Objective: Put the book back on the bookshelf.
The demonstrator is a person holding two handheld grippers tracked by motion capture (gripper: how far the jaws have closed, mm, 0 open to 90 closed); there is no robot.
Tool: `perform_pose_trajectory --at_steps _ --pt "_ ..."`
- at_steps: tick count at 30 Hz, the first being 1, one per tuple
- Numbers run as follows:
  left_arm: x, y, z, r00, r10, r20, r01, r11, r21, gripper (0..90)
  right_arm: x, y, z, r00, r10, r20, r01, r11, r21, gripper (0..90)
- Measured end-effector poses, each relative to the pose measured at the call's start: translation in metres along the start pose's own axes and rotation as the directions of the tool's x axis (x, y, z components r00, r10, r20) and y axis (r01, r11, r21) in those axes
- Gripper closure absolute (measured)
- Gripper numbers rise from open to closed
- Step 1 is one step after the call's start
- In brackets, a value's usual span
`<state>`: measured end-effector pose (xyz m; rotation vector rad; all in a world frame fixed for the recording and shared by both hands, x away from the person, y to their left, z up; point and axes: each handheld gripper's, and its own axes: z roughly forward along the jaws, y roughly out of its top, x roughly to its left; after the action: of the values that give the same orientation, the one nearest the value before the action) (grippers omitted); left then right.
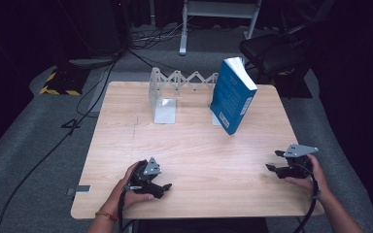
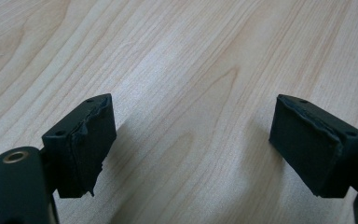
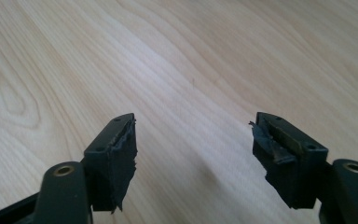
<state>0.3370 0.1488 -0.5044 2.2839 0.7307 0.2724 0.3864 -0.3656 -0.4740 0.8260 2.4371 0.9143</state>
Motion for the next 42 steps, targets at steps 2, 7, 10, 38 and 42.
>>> perform_pose_trajectory --at_steps 2,7,10,38,42 --pt "0.000 0.000 0.000 1.0000 0.001 0.000 -0.001 1.0000 0.001 14.9 0.000 -0.008 -0.001 0.9999 0.015 -0.001 -0.015 1.000 0.016 31.8" --pt "0.000 0.000 0.000 1.0000 0.001 0.000 -0.001 1.0000 0.001 14.9 -0.001 -0.024 -0.007 0.9986 0.053 -0.007 -0.053 0.999 -0.003 31.6" --pt "0.000 0.000 0.000 1.0000 0.001 0.000 -0.001 1.0000 0.001 14.9 -0.003 -0.037 -0.012 0.9965 0.082 -0.017 -0.082 0.997 -0.010 31.3" --pt "-0.001 0.000 0.000 0.9999 -0.009 -0.009 0.009 1.0000 0.001 14.9 -0.008 -0.066 -0.020 0.9809 0.192 -0.033 -0.193 0.980 -0.049 23.6" --pt "-0.001 0.000 0.000 0.9999 -0.007 -0.007 0.007 1.0000 0.001 14.9 -0.008 -0.065 -0.019 0.9805 0.194 -0.030 -0.196 0.979 -0.048 23.6"
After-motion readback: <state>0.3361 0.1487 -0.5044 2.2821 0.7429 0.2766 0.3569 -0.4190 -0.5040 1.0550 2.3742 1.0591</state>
